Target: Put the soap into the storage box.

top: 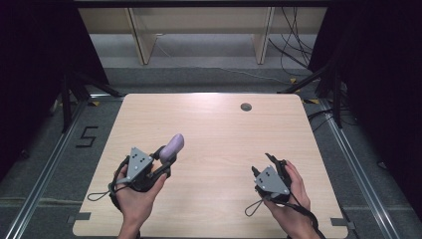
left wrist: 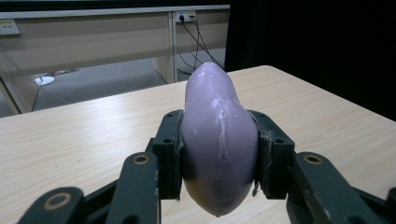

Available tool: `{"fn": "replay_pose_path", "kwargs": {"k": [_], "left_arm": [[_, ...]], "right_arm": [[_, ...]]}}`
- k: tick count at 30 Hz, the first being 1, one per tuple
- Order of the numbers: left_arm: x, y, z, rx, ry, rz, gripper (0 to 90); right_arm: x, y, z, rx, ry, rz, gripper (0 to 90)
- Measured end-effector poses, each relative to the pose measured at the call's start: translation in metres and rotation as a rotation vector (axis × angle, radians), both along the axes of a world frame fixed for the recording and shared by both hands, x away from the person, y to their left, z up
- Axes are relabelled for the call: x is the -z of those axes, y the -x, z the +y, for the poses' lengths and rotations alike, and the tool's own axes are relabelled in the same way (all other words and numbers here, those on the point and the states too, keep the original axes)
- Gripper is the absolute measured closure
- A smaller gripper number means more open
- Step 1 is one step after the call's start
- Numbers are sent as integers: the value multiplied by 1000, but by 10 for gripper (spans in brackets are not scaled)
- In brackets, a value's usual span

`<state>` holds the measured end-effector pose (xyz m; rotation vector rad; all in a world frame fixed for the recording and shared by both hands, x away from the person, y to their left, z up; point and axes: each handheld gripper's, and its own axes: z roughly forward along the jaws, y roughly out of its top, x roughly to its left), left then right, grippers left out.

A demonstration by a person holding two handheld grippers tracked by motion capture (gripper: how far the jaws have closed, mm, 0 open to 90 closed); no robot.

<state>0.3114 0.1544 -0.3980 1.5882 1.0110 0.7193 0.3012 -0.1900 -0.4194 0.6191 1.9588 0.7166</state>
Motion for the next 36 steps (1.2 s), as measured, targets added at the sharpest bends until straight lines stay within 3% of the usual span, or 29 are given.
{"fn": "replay_pose_path", "kwargs": {"k": [8, 36], "left_arm": [[1, 5, 13, -65, 27, -17, 587], [6, 8, 50, -217, 35, -37, 587]], "right_arm": [[1, -1, -5, 29, -45, 17, 425], [1, -5, -4, 7, -42, 18, 414]]}}
